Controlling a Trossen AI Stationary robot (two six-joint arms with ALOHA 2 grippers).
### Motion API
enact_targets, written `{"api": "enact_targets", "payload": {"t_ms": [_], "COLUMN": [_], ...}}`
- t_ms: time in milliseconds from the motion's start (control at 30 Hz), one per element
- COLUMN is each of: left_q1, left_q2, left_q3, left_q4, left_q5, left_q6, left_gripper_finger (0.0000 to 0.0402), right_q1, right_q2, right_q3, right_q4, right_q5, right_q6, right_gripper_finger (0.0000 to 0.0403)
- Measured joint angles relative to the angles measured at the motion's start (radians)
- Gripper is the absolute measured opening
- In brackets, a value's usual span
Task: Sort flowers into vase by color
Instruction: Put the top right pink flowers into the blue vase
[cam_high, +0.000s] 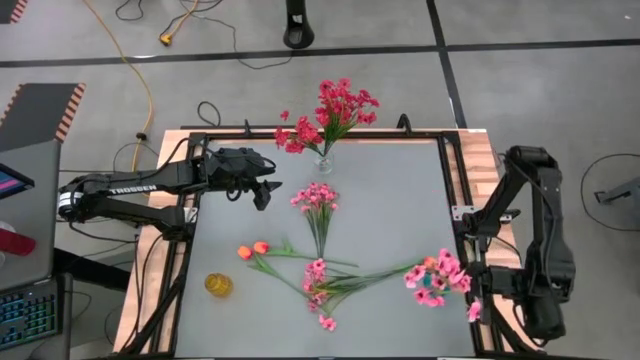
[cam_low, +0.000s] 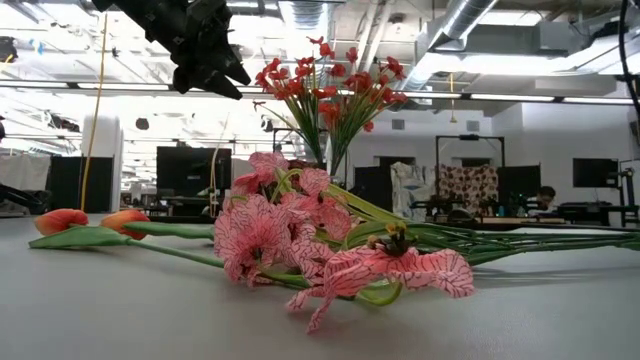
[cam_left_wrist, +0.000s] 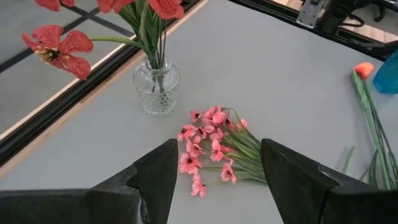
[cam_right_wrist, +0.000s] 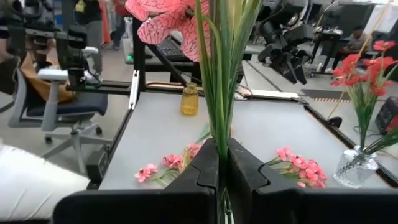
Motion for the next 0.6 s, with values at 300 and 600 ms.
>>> {"api": "enact_targets", "payload": {"t_ms": [300,600], "left_q1": [0.000,0.000], "left_q2": [0.000,0.000], "left_q3": [0.000,0.000], "left_q4": [0.000,0.000], "left_q5": [0.000,0.000], "left_q6": [0.005,0.005], "left_gripper_finger": [0.0215,0.0215], "right_q1": [0.000,0.000], "right_q2": [-0.015,-0.069], "right_q3": [0.000,0.000], "right_q4": [-0.060,-0.055], "right_q5": [0.000,-0.028], "right_q6": [0.059,0.058], "right_gripper_finger": [0.0040,0.0054]}}
